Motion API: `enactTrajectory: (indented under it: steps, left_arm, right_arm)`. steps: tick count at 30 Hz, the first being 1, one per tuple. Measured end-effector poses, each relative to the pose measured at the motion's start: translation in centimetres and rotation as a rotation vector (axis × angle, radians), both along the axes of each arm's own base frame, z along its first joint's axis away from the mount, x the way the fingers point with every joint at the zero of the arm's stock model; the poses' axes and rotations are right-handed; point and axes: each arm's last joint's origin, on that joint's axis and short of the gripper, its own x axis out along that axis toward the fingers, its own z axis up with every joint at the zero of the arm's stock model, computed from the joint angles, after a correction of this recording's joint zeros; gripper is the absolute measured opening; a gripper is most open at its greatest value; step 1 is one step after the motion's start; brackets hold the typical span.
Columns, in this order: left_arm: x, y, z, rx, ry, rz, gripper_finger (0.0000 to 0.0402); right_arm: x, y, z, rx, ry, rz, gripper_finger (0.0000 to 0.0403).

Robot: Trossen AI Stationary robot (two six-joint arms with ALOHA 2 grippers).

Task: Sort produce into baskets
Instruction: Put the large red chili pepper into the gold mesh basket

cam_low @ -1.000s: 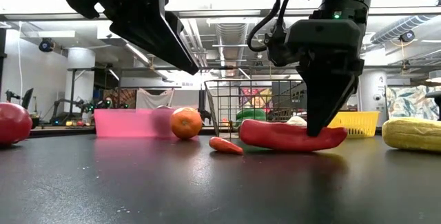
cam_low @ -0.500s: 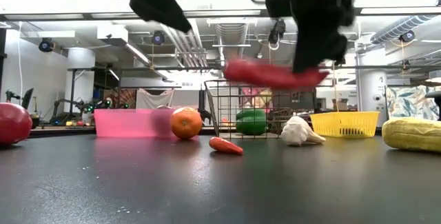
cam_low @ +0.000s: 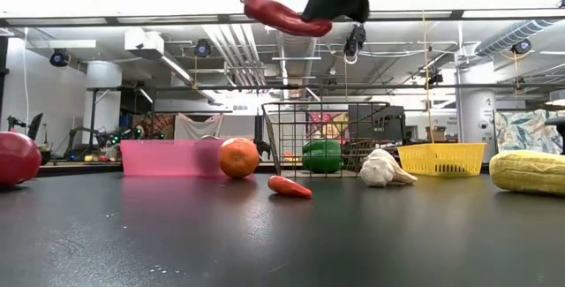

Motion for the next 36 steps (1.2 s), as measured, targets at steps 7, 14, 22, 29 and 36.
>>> enactTrajectory:
  steps: [7, 14, 22, 29, 36]
  left_arm:
    - [-0.8, 0.1, 1.0, -0.014, -0.028, -0.003, 0.0196]
    - [-1.1, 0.1, 0.9, -0.018, -0.016, 0.01, 0.0196]
    - [-1.3, 0.2, 0.7, 0.004, 0.001, 0.034, 0.0196]
    - [-1.9, 0.6, 0.2, 0.0, 0.067, 0.093, 0.0196]
    - [-2.2, 0.8, -0.1, -0.011, 0.097, 0.136, 0.0196]
  right_arm:
    - [-0.1, -5.7, 1.0, -0.163, 0.072, 0.044, 0.0077]
    - [-1.6, -11.4, -0.8, -0.24, 0.283, 0.073, 0.0077]
    - [-0.5, -14.4, -4.6, -0.219, 0.408, 0.151, 0.0077]
    - [0.7, -14.9, -7.5, -0.208, 0.491, 0.206, 0.0085]
    - [1.0, -15.2, -8.4, -0.2, 0.517, 0.201, 0.0104]
